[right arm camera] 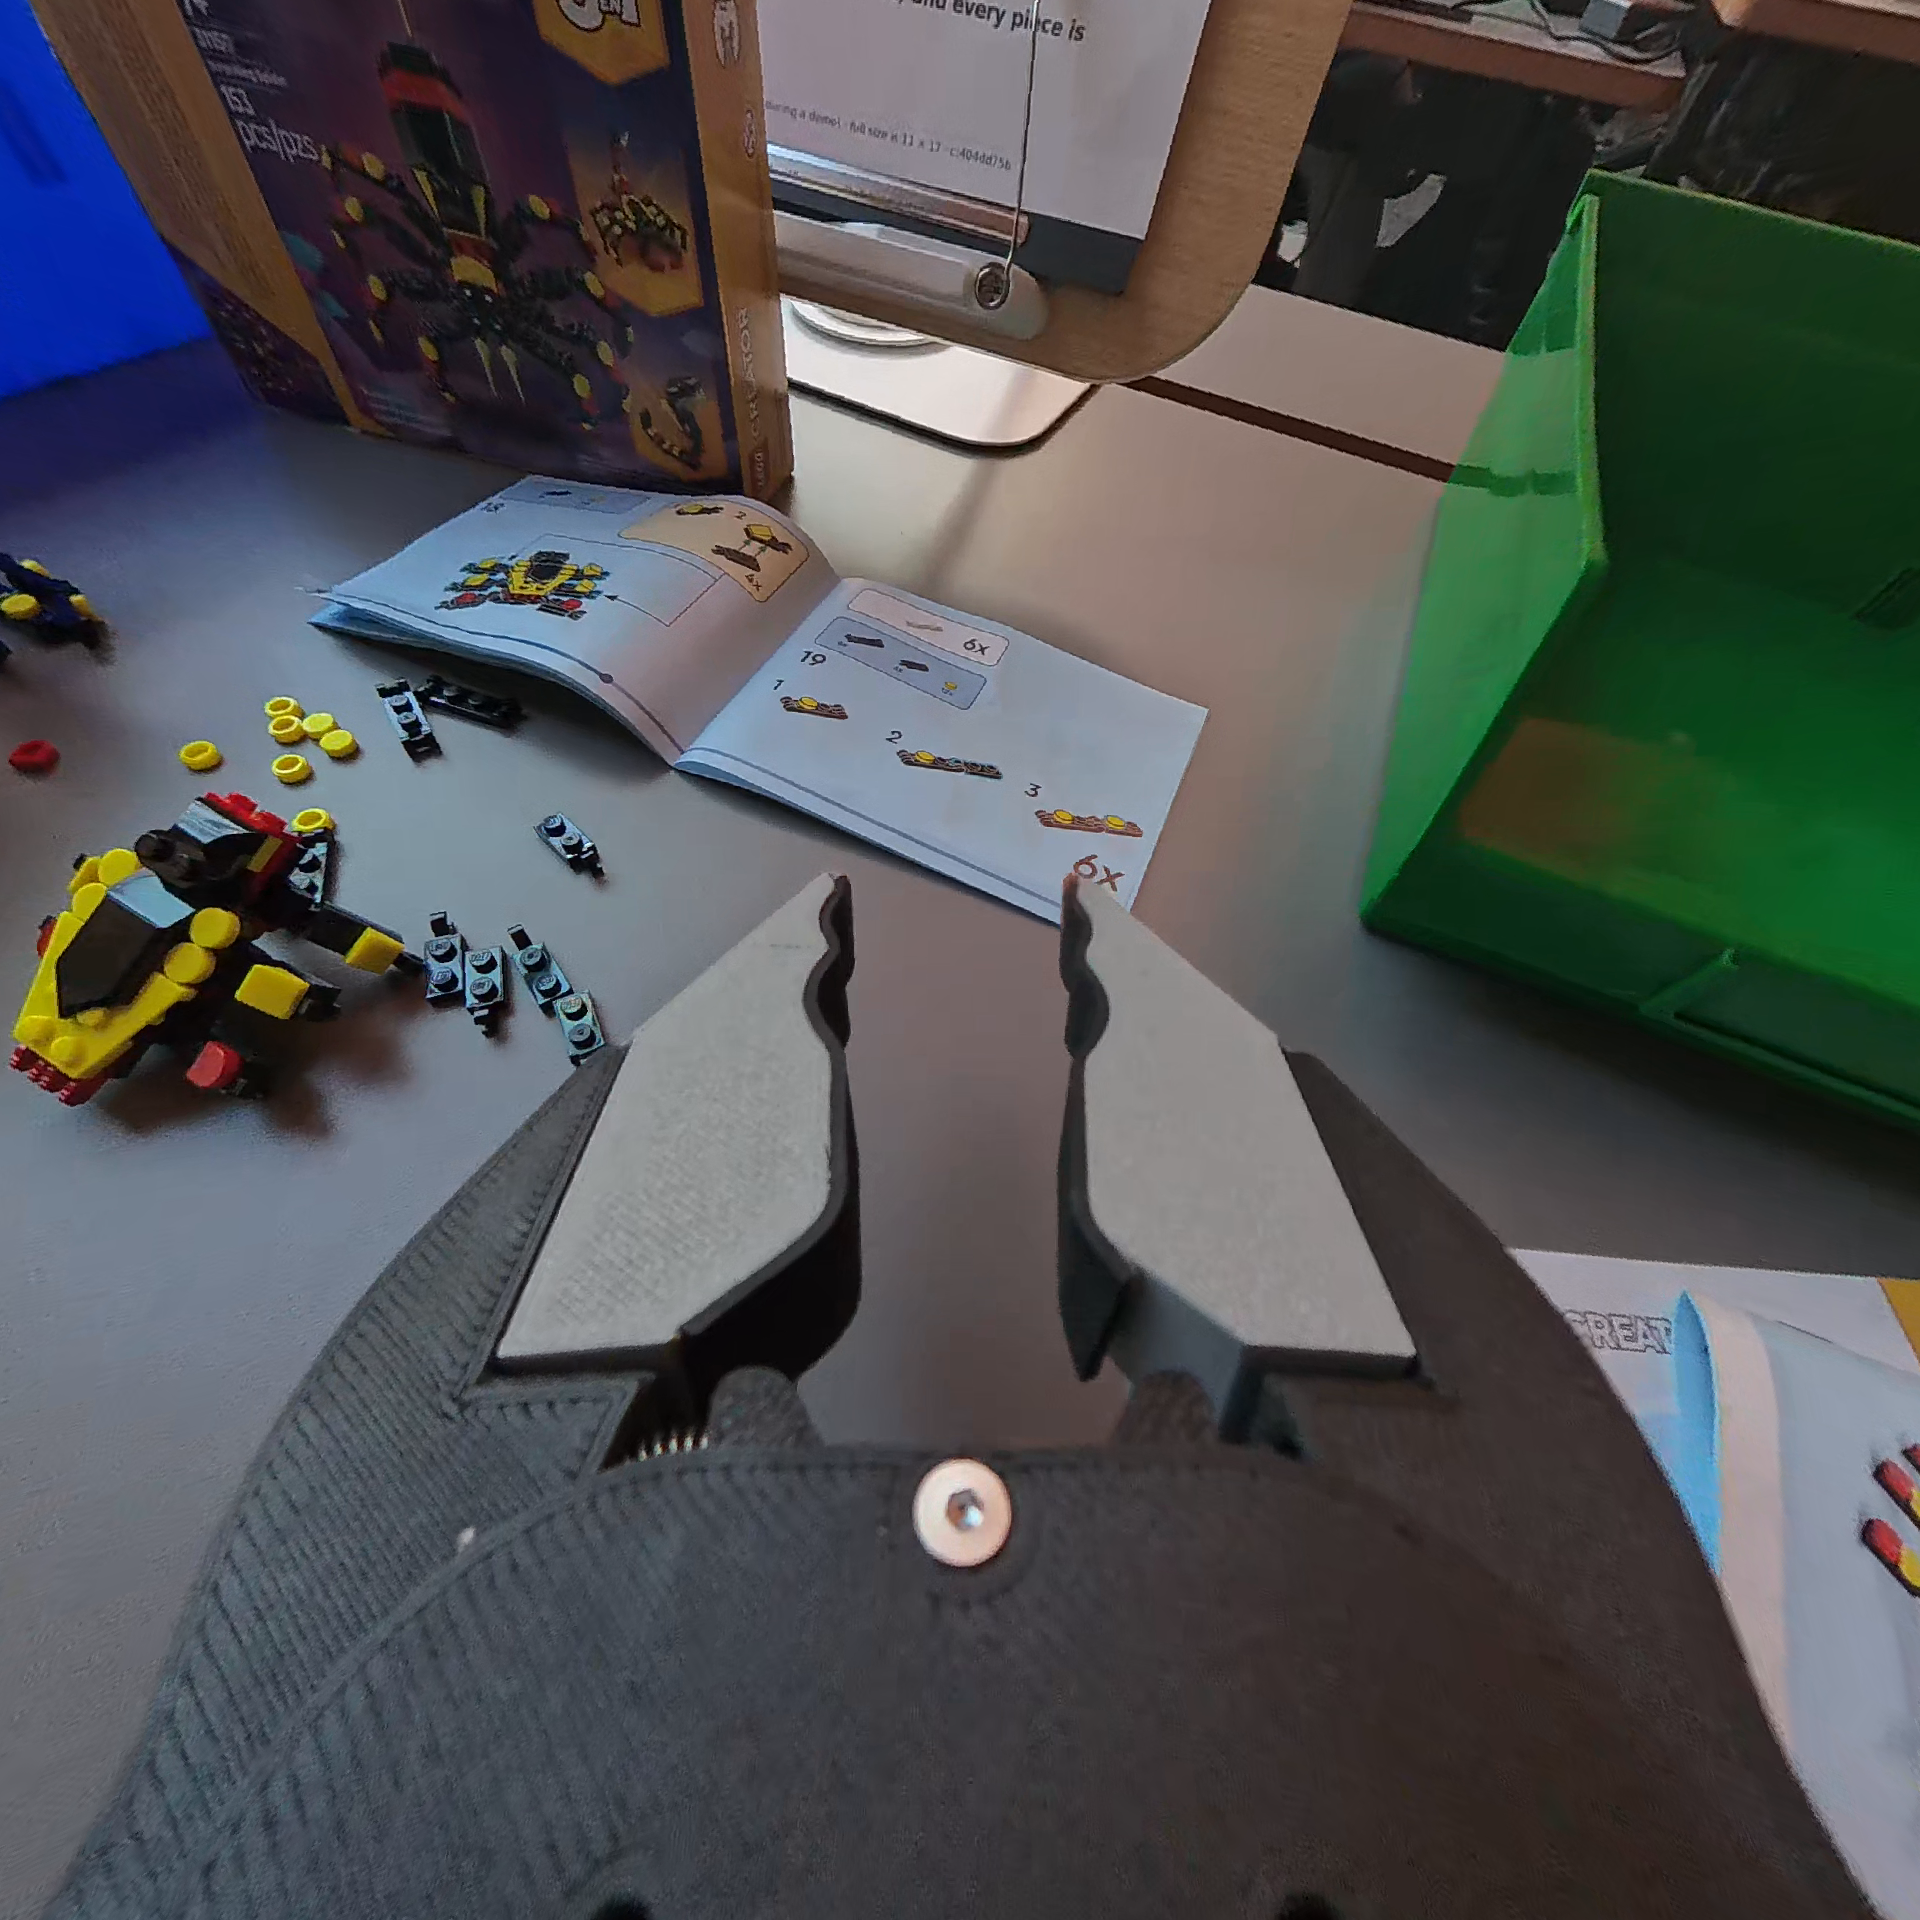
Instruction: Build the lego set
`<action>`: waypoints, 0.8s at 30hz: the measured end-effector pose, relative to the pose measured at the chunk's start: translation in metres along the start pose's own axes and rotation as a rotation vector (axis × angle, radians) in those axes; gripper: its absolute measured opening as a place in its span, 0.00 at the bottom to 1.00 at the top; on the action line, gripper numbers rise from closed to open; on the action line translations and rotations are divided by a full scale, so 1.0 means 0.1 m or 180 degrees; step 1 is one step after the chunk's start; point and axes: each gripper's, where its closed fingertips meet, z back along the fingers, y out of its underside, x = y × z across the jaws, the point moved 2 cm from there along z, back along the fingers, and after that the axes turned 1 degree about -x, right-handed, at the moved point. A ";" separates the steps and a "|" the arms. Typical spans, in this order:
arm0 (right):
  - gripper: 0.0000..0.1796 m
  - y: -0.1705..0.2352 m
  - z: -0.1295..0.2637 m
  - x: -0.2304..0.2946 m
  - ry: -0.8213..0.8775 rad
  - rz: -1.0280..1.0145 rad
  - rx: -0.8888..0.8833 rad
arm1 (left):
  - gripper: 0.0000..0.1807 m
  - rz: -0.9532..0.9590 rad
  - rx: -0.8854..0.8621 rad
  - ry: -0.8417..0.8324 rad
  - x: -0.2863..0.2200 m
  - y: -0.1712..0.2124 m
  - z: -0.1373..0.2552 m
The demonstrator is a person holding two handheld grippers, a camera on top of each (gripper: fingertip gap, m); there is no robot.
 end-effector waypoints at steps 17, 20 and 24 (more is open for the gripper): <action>0.12 0.02 0.03 0.34 0.0214 0.1118 0.0002 | 0.02 0.0130 0.0183 0.0121 0.01 0.08 -0.05; 0.12 -0.01 0.07 0.31 0.0087 0.0858 -0.0101 | 0.04 0.0146 0.0213 0.0122 0.01 0.09 -0.06; 0.14 -0.07 0.15 0.27 -0.0177 0.0472 -0.0290 | 0.05 0.0091 0.0231 0.0118 0.00 0.10 -0.06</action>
